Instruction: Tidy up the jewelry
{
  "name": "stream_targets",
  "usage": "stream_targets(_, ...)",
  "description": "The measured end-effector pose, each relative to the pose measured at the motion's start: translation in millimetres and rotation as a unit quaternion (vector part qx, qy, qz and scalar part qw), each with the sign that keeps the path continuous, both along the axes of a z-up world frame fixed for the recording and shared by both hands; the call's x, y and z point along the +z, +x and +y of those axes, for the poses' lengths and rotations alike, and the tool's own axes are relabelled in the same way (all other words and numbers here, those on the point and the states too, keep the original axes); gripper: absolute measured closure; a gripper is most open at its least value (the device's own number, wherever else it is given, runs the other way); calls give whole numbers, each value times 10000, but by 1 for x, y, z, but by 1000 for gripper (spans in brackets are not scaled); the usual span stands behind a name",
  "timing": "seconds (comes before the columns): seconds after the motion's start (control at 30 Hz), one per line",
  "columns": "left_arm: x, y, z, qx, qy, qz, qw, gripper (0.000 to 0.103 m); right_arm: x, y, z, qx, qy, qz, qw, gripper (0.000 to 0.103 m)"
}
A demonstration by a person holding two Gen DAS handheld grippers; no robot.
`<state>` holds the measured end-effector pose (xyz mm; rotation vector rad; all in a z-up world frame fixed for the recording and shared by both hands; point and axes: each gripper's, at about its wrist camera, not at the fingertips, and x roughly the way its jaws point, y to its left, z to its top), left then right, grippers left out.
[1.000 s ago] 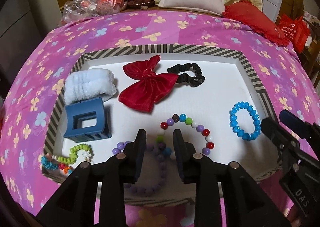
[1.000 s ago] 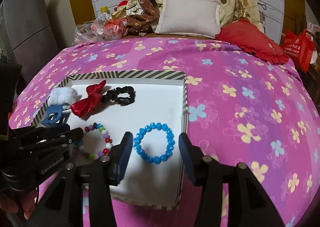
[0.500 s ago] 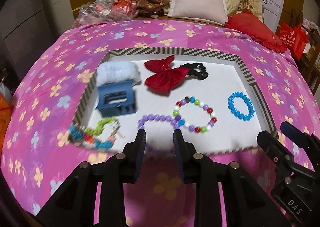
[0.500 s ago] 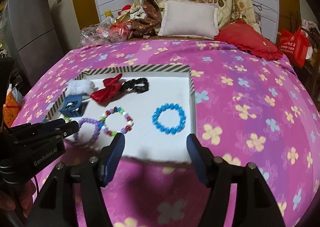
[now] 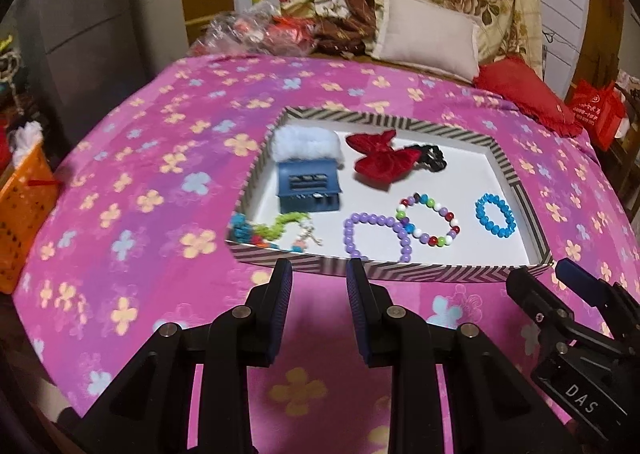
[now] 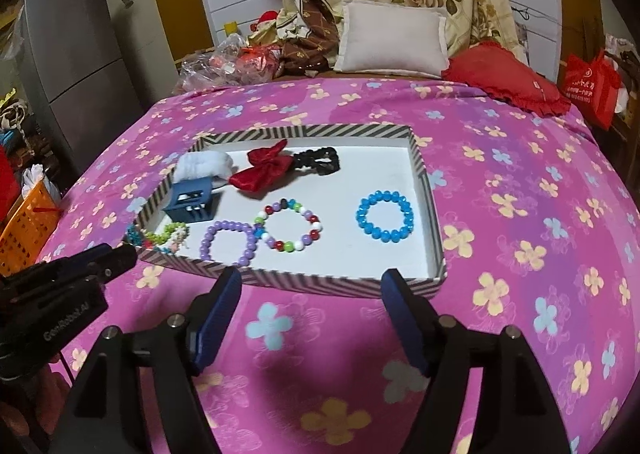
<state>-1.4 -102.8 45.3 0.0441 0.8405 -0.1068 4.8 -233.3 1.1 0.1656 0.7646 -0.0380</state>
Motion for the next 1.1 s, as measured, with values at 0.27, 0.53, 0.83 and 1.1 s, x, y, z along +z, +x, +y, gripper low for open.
stream_targets(0.27, 15, -19, 7, 38, 174, -270, 9995, 70, 9, -10, 15, 79, -82, -27, 9999, 25)
stream_targets(0.53, 28, -29, 6, 11, 240, -457, 9987, 70, 18, -17, 14, 49, -116, -69, 9999, 25)
stream_targets(0.83, 44, -38, 5, -18, 199, -701, 9973, 70, 21, -19, 10, 15, -87, -92, 9999, 25)
stream_targets(1.1, 48, -38, 3, 9, 188, -721, 9972, 70, 26, -23, 11, 24, -103, -173, 9998, 25)
